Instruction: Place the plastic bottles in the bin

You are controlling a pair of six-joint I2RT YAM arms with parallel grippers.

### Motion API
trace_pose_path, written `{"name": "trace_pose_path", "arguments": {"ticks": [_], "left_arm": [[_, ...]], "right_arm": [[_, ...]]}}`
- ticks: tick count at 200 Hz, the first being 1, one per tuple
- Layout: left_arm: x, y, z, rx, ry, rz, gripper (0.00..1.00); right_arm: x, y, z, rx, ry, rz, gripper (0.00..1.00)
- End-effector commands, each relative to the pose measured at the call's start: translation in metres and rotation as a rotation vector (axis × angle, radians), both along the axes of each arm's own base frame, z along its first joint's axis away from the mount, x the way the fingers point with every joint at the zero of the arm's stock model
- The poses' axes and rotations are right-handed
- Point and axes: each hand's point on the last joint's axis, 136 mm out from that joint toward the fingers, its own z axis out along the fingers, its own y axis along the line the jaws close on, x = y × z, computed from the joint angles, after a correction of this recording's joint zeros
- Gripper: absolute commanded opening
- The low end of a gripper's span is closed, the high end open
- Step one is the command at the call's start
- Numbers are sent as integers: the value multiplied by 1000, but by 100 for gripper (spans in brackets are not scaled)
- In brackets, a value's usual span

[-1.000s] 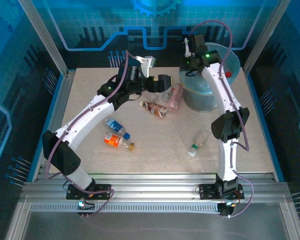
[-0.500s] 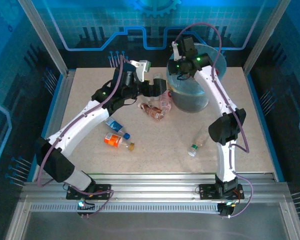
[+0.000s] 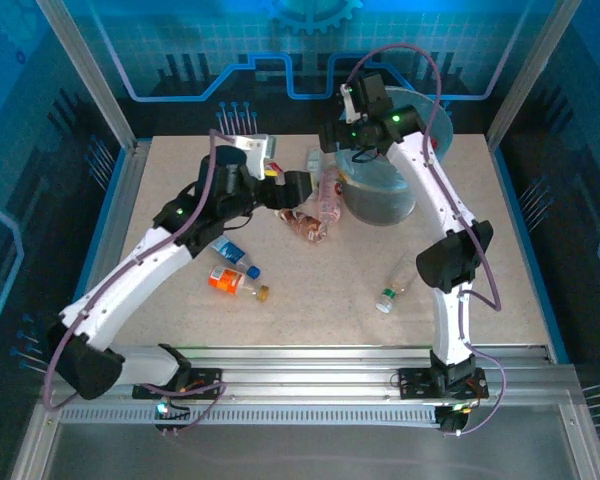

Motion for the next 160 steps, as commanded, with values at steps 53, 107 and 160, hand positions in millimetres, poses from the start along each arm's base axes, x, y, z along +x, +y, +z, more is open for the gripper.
{"name": "trace_pose_path", "arguments": {"ticks": [53, 107, 160], "left_arm": [[-53, 63, -12, 113, -11, 113, 96], [-87, 134, -64, 210, 79, 372, 98], [-121, 200, -112, 243, 162, 658, 99]], "right_arm": [[-51, -4, 109, -70, -259, -39, 100], [-129, 126, 85, -113, -291, 398, 91], [-190, 245, -36, 62, 94, 704, 70]]}}
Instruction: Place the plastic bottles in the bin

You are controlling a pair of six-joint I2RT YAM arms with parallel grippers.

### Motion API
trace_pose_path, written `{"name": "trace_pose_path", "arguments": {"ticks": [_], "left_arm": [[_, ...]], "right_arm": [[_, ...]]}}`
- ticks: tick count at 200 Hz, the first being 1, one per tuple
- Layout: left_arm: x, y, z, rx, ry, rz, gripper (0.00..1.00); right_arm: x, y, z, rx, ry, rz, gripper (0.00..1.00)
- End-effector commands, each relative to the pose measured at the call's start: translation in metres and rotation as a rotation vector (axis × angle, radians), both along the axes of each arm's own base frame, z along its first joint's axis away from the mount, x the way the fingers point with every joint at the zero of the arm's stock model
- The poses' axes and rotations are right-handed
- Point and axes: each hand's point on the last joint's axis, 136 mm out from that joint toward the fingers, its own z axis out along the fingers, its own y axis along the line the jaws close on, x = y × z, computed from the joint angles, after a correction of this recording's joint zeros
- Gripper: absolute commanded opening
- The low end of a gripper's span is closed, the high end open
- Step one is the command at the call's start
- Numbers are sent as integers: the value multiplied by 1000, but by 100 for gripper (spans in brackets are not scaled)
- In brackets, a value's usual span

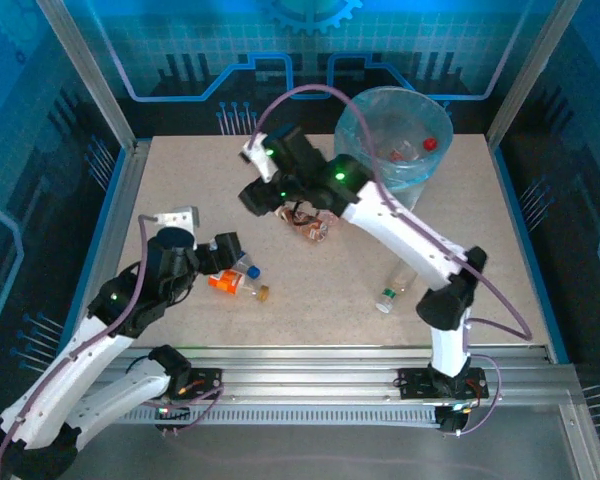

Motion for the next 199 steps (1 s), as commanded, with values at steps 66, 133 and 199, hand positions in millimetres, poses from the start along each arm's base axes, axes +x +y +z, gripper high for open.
{"name": "trace_pose_path", "arguments": {"ticks": [66, 133, 199], "left_arm": [[-56, 97, -16, 47, -73, 383, 99], [-64, 101, -4, 48, -119, 356, 98], [-64, 103, 7, 66, -141, 346, 98]], "right_arm": [[-83, 106, -169, -99, 432, 283, 64], [-95, 118, -235, -280, 412, 278, 71], [-84, 114, -266, -420, 306, 253, 78]]}}
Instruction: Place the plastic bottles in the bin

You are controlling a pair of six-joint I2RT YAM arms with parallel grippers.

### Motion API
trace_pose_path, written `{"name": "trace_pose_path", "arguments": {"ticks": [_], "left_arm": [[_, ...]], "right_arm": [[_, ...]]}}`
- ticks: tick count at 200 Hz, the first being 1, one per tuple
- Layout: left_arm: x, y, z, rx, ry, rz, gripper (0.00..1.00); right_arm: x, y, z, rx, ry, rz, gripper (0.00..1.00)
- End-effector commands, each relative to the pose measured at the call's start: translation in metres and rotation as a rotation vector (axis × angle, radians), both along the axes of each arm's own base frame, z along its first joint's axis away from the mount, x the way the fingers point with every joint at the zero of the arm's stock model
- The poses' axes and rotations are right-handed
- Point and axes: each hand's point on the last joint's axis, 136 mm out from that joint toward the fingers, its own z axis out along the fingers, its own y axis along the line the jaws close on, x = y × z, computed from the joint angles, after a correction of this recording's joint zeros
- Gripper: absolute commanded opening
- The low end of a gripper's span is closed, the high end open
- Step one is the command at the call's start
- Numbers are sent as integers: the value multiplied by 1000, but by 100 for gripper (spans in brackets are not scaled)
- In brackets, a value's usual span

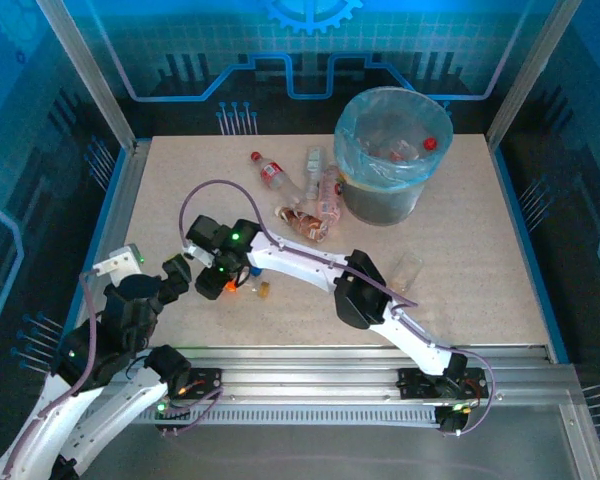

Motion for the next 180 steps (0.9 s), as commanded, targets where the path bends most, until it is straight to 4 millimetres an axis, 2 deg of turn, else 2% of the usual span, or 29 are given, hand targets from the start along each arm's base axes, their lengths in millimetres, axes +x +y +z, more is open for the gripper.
{"name": "trace_pose_path", "arguments": {"ticks": [1, 59, 111, 140, 180], "left_arm": [[-3, 7, 14, 27, -28, 14, 98], [2, 3, 20, 30, -38, 2, 98], [8, -2, 28, 34, -47, -10, 98], [10, -3, 29, 38, -43, -12, 98], [14, -6, 26, 35, -38, -13, 98]], "right_arm": [[-3, -10, -28, -110, -32, 23, 78], [-1, -9, -42, -140, -47, 53, 81], [2, -8, -39, -149, -75, 86, 80], [-4, -11, -35, -154, -60, 133, 85], [-12, -19, -47, -188, -31, 179, 81]]}}
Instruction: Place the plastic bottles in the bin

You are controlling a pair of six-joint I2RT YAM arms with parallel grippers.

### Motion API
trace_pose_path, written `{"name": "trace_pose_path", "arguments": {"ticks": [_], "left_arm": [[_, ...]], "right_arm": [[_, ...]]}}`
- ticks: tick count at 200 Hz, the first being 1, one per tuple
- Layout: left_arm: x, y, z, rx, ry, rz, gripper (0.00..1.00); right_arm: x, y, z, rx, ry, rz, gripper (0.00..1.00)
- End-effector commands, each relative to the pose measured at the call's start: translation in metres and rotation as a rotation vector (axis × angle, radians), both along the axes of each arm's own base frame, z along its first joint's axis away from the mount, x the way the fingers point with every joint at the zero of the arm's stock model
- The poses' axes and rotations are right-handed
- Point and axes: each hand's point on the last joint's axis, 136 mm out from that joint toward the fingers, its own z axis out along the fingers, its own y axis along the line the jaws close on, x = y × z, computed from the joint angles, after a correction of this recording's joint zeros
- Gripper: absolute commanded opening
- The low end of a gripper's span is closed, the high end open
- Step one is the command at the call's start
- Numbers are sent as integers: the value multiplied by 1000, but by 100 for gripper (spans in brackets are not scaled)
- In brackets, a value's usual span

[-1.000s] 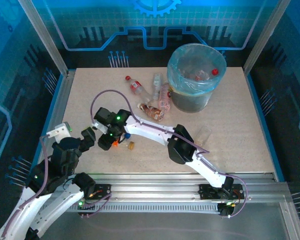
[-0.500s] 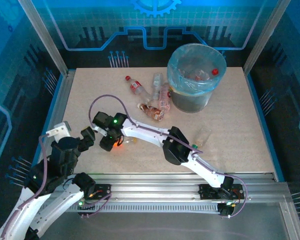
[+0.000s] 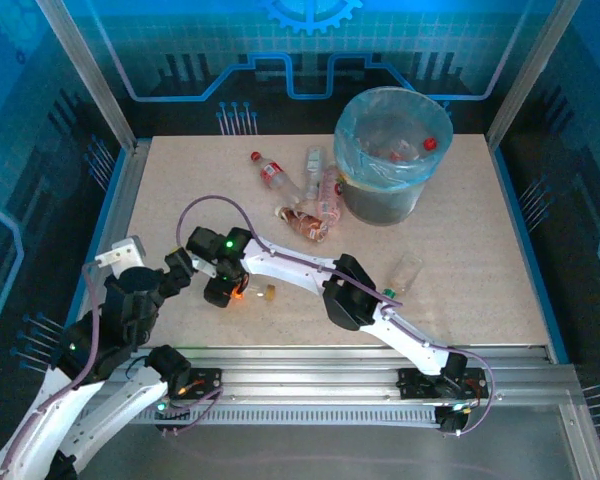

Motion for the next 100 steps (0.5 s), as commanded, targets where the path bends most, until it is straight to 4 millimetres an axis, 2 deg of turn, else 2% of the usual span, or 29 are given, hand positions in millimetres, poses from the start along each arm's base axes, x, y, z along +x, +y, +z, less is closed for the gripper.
{"name": "trace_pose_path", "arguments": {"ticks": [1, 23, 51, 71, 100], "left_arm": [[4, 0, 11, 2, -28, 6, 98], [8, -4, 12, -1, -25, -2, 98], [12, -7, 20, 7, -32, -15, 98], [16, -10, 30, 16, -51, -23, 97], [30, -20, 60, 25, -107, -53, 95]], "right_arm": [[-15, -6, -6, -41, 31, 58, 81], [-14, -7, -1, -42, 28, 58, 72], [-12, -3, 30, 14, 9, 49, 63], [-4, -3, 68, 91, -6, 29, 60], [23, -17, 147, 259, -40, -46, 58]]}}
